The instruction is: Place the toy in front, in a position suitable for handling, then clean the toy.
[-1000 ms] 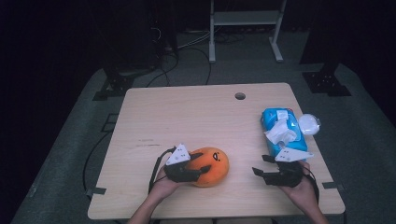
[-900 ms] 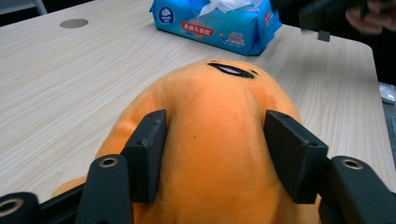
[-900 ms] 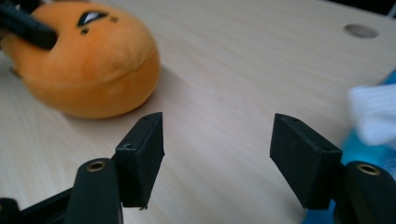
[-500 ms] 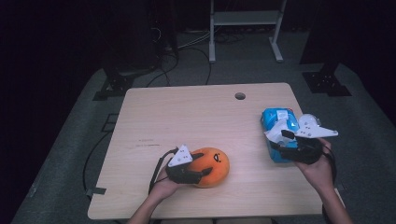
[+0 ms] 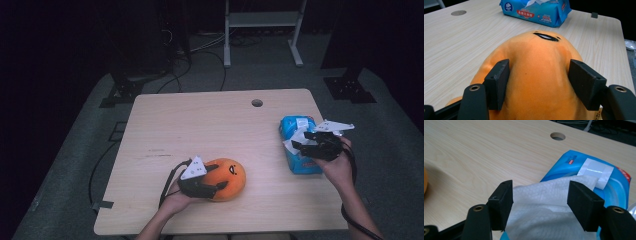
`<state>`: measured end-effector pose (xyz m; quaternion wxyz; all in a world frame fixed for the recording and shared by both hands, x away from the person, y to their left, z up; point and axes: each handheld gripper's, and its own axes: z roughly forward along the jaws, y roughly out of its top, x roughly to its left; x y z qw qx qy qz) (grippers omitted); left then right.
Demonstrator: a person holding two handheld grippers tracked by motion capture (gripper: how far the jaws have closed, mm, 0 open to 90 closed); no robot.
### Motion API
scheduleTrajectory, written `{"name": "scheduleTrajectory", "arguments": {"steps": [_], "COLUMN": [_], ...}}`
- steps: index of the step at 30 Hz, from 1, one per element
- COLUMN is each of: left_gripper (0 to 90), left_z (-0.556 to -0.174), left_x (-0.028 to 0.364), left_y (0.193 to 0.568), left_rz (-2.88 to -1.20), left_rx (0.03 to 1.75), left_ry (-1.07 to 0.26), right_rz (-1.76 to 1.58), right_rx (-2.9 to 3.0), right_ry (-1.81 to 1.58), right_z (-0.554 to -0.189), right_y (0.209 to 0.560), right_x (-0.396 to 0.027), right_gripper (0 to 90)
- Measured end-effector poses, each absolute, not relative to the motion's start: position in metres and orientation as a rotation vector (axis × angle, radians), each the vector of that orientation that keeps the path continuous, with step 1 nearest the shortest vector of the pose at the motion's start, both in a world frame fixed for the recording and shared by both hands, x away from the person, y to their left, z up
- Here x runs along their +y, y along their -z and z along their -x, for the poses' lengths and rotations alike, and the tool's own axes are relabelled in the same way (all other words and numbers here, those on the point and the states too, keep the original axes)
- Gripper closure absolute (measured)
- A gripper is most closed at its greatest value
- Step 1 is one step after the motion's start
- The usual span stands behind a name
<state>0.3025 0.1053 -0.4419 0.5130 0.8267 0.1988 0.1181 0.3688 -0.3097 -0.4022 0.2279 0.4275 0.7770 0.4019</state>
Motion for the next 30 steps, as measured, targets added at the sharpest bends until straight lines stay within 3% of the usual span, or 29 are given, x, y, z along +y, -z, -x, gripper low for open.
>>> {"name": "scheduleTrajectory", "arguments": {"steps": [13,16,17,18,19,21,23,28,30], "left_gripper": [31.0,31.0,30.9,30.9,30.8,30.8,30.8,30.3,29.1], "left_z": [-0.302,-0.302,-0.301,-0.301,-0.301,-0.301,-0.301,-0.301,-0.300], "left_x": [0.106,0.106,0.106,0.106,0.106,0.106,0.106,0.106,0.104], "left_y": [0.444,0.444,0.444,0.444,0.444,0.444,0.444,0.444,0.444], "left_rz": [-1.986,-1.986,-1.985,-1.985,-1.985,-1.986,-1.983,-1.990,-1.992], "left_rx": [0.471,0.469,0.468,0.468,0.468,0.467,0.468,0.466,0.465], "left_ry": [-0.274,-0.275,-0.278,-0.278,-0.279,-0.281,-0.281,-0.286,-0.290], "right_rz": [-1.265,-1.291,-1.312,-1.312,-1.336,-1.356,-1.379,-1.391,-1.338], "right_rx": [2.133,2.111,2.098,2.098,2.082,2.076,2.060,2.063,2.044], "right_ry": [-1.021,-1.015,-1.015,-1.015,-1.017,-1.033,-1.044,-1.122,-1.249], "right_z": [-0.377,-0.377,-0.377,-0.377,-0.378,-0.378,-0.378,-0.375,-0.365], "right_y": [0.430,0.430,0.429,0.429,0.429,0.429,0.428,0.420,0.402], "right_x": [-0.306,-0.307,-0.308,-0.308,-0.311,-0.313,-0.315,-0.315,-0.308], "right_gripper": [54.6,62.6,68.9,68.9,76.4,77.8,85.1,86.8,87.0]}}
